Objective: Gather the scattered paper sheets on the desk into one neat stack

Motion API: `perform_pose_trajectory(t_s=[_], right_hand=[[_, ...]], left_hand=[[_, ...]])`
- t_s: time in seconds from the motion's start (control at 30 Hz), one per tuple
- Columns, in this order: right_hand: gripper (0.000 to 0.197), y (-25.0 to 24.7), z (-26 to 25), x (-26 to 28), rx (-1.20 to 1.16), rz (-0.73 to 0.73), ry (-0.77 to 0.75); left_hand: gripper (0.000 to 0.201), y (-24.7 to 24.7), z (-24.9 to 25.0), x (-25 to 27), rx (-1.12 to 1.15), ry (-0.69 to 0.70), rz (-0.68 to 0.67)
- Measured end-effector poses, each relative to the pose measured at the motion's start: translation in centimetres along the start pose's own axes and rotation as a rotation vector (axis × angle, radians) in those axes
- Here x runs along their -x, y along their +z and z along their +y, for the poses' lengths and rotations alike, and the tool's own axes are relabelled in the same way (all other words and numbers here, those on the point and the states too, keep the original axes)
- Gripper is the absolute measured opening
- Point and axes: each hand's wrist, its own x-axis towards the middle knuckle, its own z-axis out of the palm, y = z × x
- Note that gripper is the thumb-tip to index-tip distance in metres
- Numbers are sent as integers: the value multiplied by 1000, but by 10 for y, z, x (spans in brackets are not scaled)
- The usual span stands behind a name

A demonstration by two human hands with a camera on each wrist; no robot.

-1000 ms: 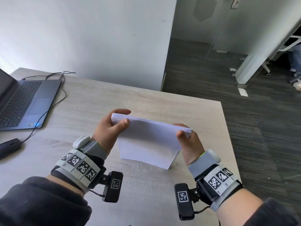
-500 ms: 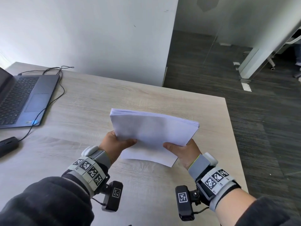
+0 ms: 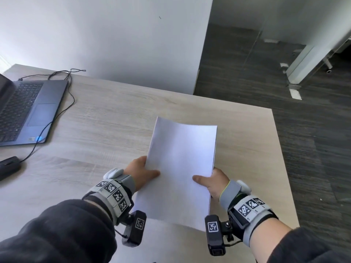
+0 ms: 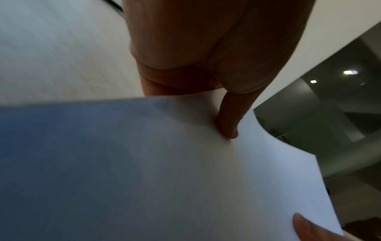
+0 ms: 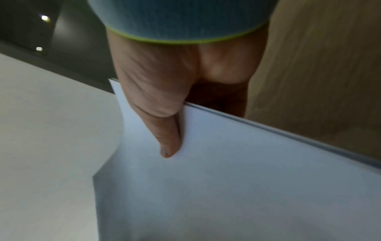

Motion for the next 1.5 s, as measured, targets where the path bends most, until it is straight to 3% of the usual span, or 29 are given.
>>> perform_pose_trajectory(t_s=[0.1, 0.2, 0.3, 0.4, 0.57, 0.73, 1.07, 1.2, 1.43, 1.5], right_hand=[[26, 11, 17, -9, -22, -31, 82], [18, 15, 31, -14, -13, -20, 143], [7, 15, 37, -15, 92, 31, 197], [15, 9, 32, -11, 220, 161, 282], [19, 3, 15, -1, 258, 259, 359], [55, 9, 5, 7, 203, 191, 415], [77, 13, 41, -25, 373, 114, 353], [44, 8, 57, -31, 331, 68, 337], [6, -1, 18, 9, 99, 61, 315], [9, -4, 8, 18, 84, 74, 274]], left_hand=[[36, 14, -14, -13, -107, -86, -37], [34, 24, -26, -20, -198, -148, -58], [50, 28, -46, -33, -290, -206, -49], [51, 23, -46, -29, -382, -208, 9], [79, 22, -47, -22, -362, -220, 112], [83, 39, -42, -15, -240, -258, 105], [91, 48, -36, -13, -282, -284, 89], [92, 49, -33, -11, -305, -295, 93], [100, 41, -33, -4, -206, -297, 86], [95, 37, -33, 0, -162, -268, 95]])
